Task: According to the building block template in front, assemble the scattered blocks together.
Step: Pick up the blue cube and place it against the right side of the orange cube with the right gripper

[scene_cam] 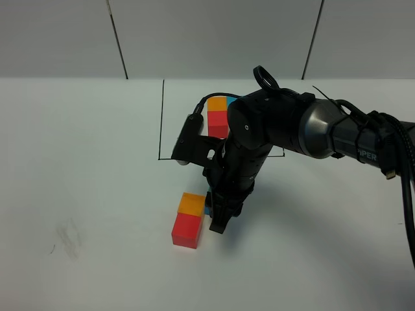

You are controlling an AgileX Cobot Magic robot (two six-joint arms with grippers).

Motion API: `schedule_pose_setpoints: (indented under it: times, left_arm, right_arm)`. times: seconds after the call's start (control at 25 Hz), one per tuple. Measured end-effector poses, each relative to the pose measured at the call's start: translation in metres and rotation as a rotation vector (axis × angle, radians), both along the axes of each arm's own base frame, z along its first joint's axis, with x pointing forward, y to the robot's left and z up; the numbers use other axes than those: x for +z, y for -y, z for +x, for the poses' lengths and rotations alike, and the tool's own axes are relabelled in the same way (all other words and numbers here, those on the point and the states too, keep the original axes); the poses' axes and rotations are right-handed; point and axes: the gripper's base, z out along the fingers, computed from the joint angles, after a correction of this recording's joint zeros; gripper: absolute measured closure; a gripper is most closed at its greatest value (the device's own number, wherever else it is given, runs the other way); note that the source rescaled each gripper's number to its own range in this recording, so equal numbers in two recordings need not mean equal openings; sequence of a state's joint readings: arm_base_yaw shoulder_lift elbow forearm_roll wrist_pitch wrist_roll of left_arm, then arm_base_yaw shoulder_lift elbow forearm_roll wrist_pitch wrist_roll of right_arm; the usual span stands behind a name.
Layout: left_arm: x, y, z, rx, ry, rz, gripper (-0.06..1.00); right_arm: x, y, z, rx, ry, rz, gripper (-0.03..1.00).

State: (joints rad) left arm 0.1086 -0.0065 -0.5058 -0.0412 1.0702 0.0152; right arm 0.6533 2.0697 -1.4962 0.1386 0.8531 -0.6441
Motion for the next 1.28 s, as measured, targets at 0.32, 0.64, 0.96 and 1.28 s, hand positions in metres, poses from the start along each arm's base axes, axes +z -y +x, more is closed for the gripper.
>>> schedule_pose_setpoints:
  times: [0.32, 0.64, 0.96, 1.28]
  left_arm:
    - [0.000, 0.000, 0.000, 0.000, 0.000, 0.000, 0.94]
    - [0.000, 0.000, 0.000, 0.000, 0.000, 0.000, 0.94]
    - [0.000, 0.000, 0.000, 0.000, 0.000, 0.000, 0.94]
    - [0.000, 0.000, 0.000, 0.000, 0.000, 0.000, 0.94]
  right_arm:
    - [0.000, -0.005, -0.002, -0.028, 0.013, -0.002, 0.39]
    - [0.000, -0.005, -0.002, -0.030, 0.022, -0.003, 0.39]
    - [-0.011, -0.007, -0.002, 0.005, -0.004, -0.008, 0.39]
    - [-0.015, -0.010, -0.004, 0.012, -0.011, -0.006, 0.39]
